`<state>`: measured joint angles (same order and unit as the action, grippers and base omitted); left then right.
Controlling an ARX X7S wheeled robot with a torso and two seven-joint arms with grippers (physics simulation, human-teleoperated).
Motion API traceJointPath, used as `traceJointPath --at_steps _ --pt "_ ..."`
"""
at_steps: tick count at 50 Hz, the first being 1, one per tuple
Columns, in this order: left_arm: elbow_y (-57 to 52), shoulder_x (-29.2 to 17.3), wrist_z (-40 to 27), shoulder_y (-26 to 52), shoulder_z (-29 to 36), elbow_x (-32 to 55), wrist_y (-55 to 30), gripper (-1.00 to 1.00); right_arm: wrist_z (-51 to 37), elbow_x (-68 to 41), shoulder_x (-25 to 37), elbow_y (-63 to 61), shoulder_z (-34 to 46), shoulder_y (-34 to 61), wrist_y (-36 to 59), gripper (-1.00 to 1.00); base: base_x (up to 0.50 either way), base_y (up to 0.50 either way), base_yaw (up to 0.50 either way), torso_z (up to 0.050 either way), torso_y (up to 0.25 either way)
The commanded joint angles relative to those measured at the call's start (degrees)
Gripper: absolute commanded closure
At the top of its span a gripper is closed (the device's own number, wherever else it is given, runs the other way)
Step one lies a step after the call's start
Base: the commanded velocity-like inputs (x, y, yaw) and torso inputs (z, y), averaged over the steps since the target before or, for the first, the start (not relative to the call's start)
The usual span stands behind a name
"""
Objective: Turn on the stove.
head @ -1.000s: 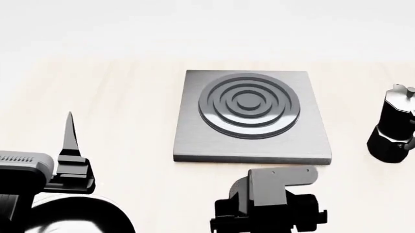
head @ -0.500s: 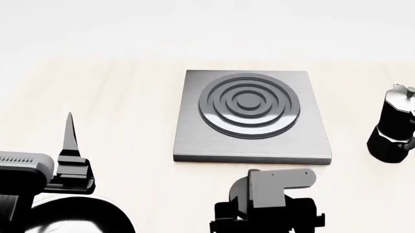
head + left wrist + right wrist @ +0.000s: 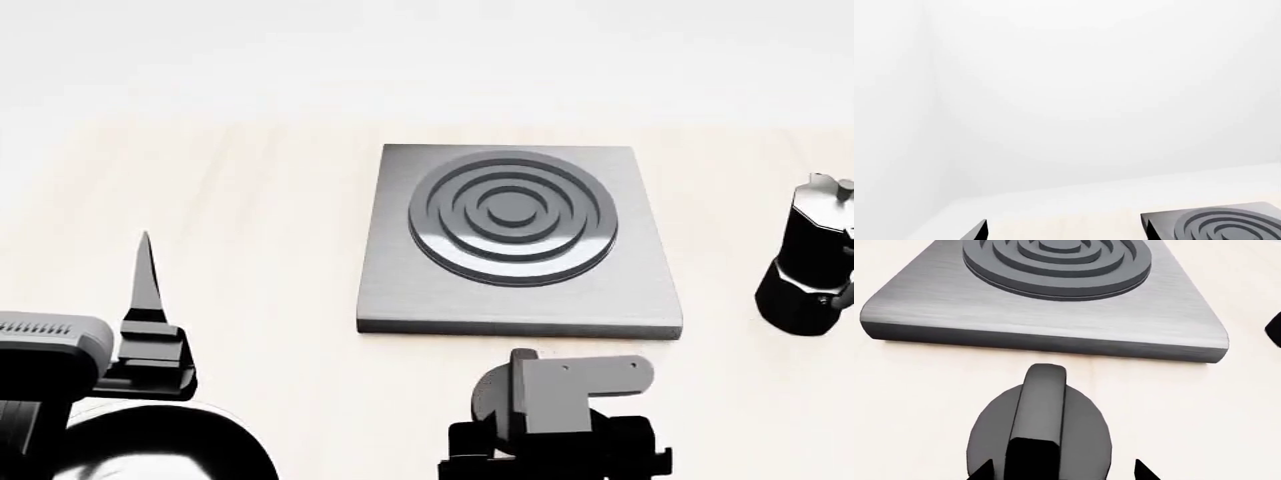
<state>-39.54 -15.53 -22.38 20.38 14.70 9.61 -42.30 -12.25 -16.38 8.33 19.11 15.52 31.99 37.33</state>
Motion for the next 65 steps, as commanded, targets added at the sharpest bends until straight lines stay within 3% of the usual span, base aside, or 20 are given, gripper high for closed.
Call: traceJointPath --at_steps 1,65 --pt "0.0 -0.2 -0.3 0.1 0.1 0.2 -0.1 -1.00 -1.5 0.2 0.5 -0.1 -0.3 -0.5 -0.3 -1.00 0.00 0.00 0.00 0.000 0.000" --pt "0.0 -1.0 -1.3 0.2 0.6 1.8 0.2 -1.00 -15.1 -1.4 8.0 -25.4 -9.2 -12.1 7.3 -1.00 0.00 0.00 0.00 0.000 0.000"
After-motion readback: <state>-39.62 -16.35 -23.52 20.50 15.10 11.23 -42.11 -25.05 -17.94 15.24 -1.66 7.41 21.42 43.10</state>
